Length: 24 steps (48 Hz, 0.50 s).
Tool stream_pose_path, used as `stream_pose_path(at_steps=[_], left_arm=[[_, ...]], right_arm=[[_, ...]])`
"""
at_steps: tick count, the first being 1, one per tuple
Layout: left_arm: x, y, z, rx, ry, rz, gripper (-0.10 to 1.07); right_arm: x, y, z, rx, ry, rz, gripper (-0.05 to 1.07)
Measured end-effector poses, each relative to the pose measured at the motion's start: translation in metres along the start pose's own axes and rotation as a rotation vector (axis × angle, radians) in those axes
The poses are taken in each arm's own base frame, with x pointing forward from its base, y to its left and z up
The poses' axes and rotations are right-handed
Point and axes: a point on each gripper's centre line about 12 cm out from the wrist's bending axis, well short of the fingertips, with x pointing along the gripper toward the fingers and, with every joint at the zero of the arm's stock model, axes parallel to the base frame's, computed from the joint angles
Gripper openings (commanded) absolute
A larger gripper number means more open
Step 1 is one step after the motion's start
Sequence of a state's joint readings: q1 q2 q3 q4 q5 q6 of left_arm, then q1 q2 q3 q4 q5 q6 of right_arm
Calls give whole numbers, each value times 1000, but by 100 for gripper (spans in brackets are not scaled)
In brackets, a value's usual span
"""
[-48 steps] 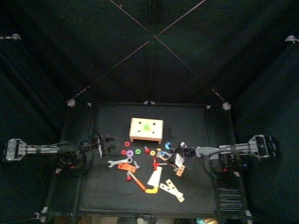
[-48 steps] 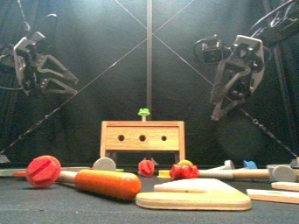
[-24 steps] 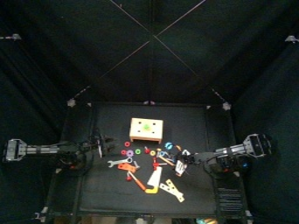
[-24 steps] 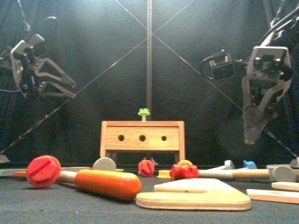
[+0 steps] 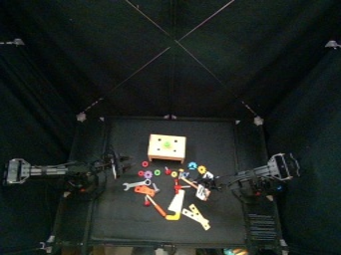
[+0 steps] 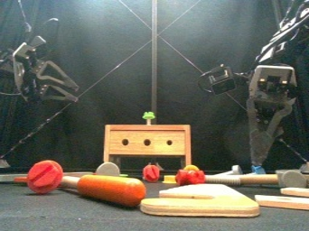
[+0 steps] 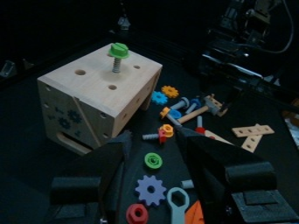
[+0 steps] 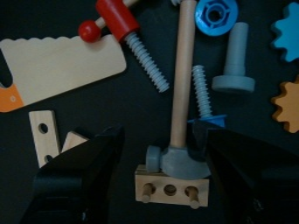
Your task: Grab hammer
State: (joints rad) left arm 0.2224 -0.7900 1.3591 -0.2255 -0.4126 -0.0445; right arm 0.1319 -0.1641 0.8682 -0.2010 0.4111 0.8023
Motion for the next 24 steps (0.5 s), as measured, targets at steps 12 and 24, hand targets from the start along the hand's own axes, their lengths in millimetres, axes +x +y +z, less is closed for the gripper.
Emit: stream_pose_path(at_steps=[12, 24], left_arm=[[0, 1, 0, -3, -2, 7, 83], [0, 2, 1, -2, -2, 10, 83]], right_arm=[[10, -2, -4, -3, 33, -25, 94], [20, -11, -9, -9, 79, -73, 92]])
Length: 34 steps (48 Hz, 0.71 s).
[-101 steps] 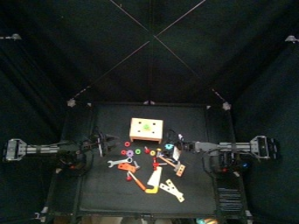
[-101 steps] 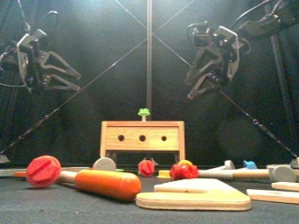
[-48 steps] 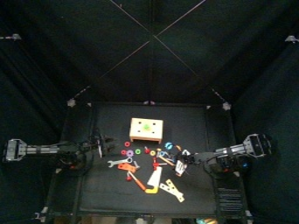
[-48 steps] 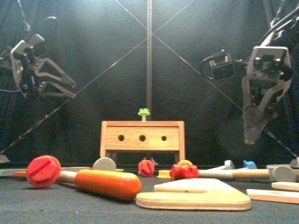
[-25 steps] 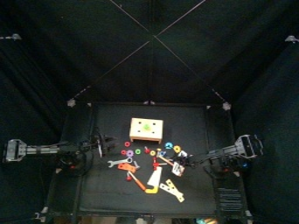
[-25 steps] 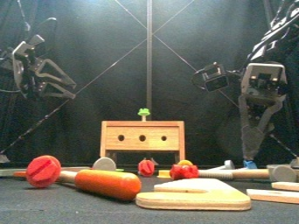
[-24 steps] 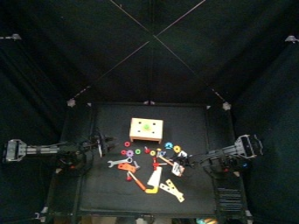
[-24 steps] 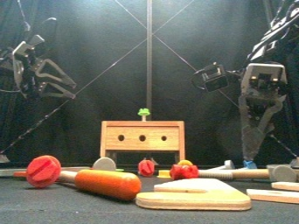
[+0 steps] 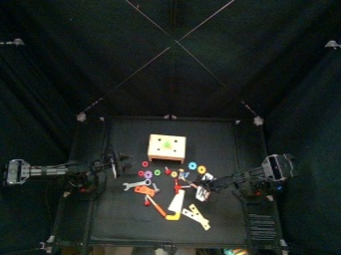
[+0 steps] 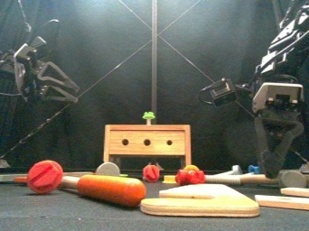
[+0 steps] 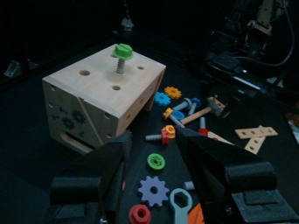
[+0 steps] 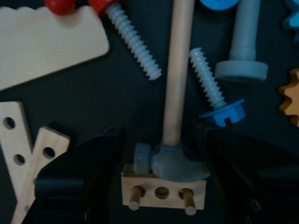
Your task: Grab hammer
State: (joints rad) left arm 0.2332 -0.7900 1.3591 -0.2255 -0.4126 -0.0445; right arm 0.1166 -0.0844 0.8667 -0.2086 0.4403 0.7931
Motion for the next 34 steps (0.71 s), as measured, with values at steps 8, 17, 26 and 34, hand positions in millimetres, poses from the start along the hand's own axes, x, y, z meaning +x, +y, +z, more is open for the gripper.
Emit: stream_pose_path(at_steps=[8, 17, 26, 34], left_arm=[[0, 0, 0, -2, 0, 1, 83], [0, 1, 0, -1, -1, 3, 83], [0, 1, 0, 0, -1, 3, 83], [0, 0, 0, 5, 1, 0, 83]], right_arm=[[4, -4, -1, -21, 15, -35, 86], [10, -3, 2, -40, 23, -52, 75], [12, -3, 4, -43, 31, -64, 56], [11, -3, 7, -48, 38, -81, 40]])
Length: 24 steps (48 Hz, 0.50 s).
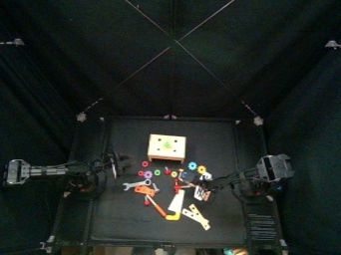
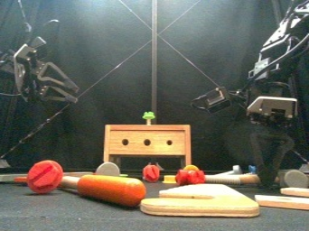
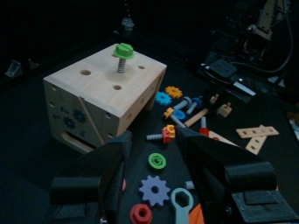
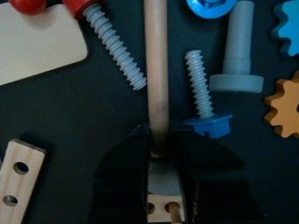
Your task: Grab hammer
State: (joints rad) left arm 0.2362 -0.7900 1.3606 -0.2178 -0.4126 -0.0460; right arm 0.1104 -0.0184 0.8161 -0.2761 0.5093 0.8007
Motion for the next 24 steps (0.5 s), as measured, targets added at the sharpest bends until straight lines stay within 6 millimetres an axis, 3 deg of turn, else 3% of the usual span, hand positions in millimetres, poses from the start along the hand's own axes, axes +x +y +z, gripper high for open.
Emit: stream_pose_path(at_steps=[6, 18, 24], left_arm=[[0, 0, 0, 4, 2, -1, 83], [0, 0, 0, 4, 0, 1, 83], [0, 0, 0, 6, 0, -2, 83]], right_arm=[[-7, -2, 4, -12, 2, -28, 36], [-41, 1, 25, -24, -94, -13, 36], [-47, 0, 26, -22, -106, -10, 36]])
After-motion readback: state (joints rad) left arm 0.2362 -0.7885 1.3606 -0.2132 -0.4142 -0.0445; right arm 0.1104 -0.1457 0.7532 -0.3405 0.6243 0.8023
